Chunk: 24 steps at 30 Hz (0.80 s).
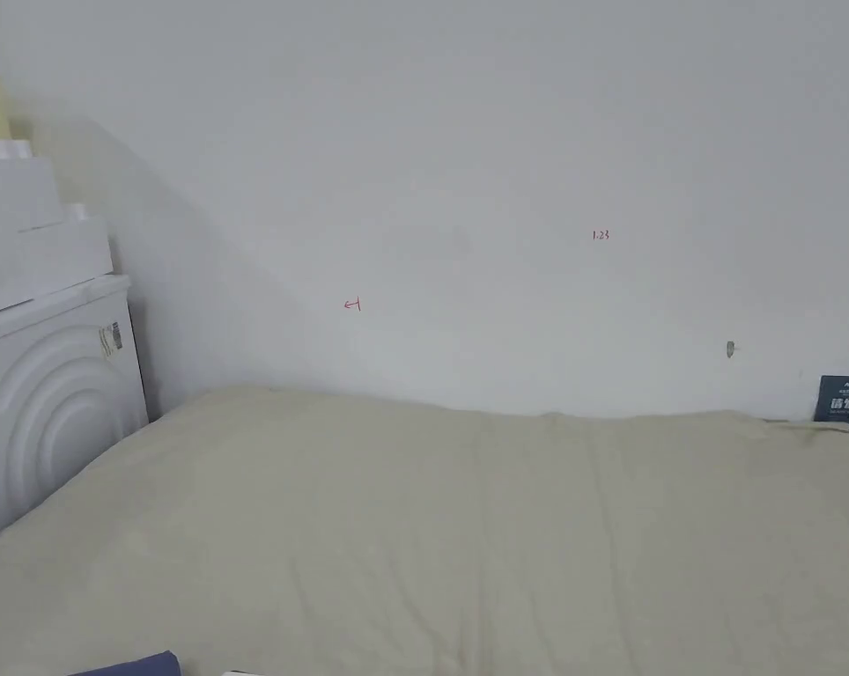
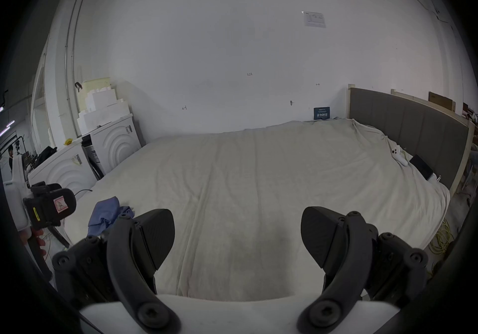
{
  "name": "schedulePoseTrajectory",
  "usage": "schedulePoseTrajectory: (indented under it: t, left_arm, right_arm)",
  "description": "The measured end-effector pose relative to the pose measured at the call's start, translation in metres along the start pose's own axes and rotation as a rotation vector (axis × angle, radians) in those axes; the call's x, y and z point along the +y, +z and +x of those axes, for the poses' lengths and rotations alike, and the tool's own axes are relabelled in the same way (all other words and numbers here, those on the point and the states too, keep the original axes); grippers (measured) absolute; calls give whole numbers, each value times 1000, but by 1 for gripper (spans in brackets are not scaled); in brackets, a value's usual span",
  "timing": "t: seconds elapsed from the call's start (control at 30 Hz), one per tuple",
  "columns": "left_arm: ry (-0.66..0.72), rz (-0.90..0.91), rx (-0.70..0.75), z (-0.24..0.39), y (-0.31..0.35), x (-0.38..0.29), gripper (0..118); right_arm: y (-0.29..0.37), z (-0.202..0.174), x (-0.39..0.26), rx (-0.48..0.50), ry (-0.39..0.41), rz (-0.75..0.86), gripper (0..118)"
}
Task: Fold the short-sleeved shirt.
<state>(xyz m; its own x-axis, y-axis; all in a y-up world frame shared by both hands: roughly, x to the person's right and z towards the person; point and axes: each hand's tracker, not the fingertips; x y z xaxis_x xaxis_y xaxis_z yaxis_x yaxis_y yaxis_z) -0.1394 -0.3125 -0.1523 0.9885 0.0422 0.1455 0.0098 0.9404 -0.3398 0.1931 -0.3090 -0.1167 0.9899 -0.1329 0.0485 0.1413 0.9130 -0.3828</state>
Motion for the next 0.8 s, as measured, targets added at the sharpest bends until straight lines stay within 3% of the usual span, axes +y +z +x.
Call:
schedulePoseTrajectory:
  t: [0.13, 0.5, 0.8]
  left_arm:
    - [2, -9, -7, 3, -3, 1, 118]
    - [-13, -10, -21, 8, -7, 4, 118]
    - [-11, -14, -8, 6, -7, 4, 118]
  right_arm:
    - [6, -4, 0, -5, -28, 3, 101]
    - [9, -11, 3, 30, 6, 32, 101]
    - [3, -9, 4, -11, 14, 15, 101]
